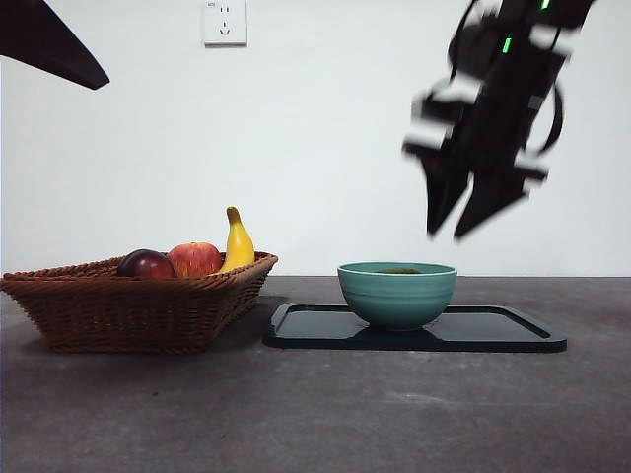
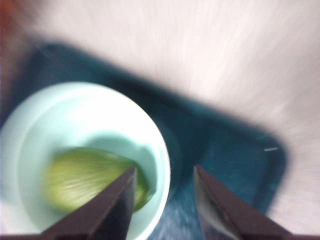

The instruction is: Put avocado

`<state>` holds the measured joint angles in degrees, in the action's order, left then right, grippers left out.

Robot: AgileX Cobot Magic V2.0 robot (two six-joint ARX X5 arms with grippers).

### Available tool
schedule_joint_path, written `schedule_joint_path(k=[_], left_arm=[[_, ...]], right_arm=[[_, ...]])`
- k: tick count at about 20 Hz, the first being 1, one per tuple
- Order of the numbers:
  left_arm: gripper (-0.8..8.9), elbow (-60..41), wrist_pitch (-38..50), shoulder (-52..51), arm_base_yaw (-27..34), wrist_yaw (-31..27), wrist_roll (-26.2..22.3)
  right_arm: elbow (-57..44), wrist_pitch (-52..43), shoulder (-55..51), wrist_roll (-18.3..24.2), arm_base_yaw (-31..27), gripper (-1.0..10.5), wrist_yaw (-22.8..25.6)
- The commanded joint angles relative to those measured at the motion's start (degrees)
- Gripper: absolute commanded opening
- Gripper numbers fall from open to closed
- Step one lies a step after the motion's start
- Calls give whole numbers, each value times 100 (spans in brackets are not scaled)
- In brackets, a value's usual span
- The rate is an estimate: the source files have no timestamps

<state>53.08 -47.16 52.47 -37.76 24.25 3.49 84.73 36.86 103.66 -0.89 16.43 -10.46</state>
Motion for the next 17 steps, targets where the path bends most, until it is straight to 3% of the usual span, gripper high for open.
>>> schedule_joint_path(k=[1, 5, 8, 17], left_arm=[[371, 63, 48, 28, -50, 26, -98], [371, 63, 48, 28, -50, 26, -109], [371, 63, 48, 28, -50, 26, -111], [371, 66, 50, 28, -50, 26, -109]], right_arm=[[155, 326, -520, -37, 33, 186, -22], [129, 1346, -1873, -22, 192, 186, -44], [-197, 1504, -2822, -24, 358, 186, -66], [-2837, 1445, -5657, -216, 1123, 186, -697]])
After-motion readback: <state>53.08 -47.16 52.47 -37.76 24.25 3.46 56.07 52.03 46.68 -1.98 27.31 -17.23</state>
